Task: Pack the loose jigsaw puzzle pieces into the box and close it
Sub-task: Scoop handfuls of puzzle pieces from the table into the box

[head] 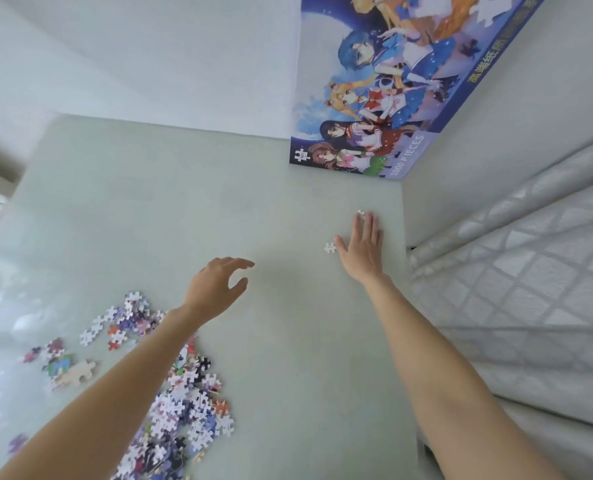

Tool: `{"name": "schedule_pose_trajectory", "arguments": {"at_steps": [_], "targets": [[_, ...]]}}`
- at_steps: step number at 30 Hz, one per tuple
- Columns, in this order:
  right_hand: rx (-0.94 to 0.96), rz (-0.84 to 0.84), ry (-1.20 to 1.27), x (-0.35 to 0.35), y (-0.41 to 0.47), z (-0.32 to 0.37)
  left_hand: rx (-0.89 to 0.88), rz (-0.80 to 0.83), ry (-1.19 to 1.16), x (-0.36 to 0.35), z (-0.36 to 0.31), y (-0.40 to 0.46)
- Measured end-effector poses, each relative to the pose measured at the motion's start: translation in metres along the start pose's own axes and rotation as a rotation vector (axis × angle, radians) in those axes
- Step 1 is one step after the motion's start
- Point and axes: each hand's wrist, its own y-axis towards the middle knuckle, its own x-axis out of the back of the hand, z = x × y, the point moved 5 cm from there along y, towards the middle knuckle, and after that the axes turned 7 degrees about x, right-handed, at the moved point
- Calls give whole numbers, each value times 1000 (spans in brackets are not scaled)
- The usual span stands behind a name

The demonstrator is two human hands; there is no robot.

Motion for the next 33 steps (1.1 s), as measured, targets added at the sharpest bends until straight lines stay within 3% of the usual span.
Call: {"name": "schedule_pose_trajectory", "arguments": {"at_steps": [3,8,14,18,23,26,29,31,33], "targets": [[118,-34,-42,-19,-10,32,35,-143,-65,1,31,-25],[467,77,-30,-85,-71,139,178,-358,-82,15,109,-85],[624,191,-13,-133,-125,247,525,-494,6,47,229,-161],[722,270,-15,-154,-124,301,744,-426,-43,49,287,-196],[878,360,-196,-170,-136,335,599,-306,-1,31,283,-185],[953,391,-268,-171,-167,328,402,-222,22,16,251,-179],[909,369,-210,-168,-197,306,171,-61,4,-7,207,-185],[837,319,-177,-162,-209,287,120,3,-126,-8,188,-196],[789,269,-167,-155,-222,275,131,-65,-311,9,192,-217]]}}
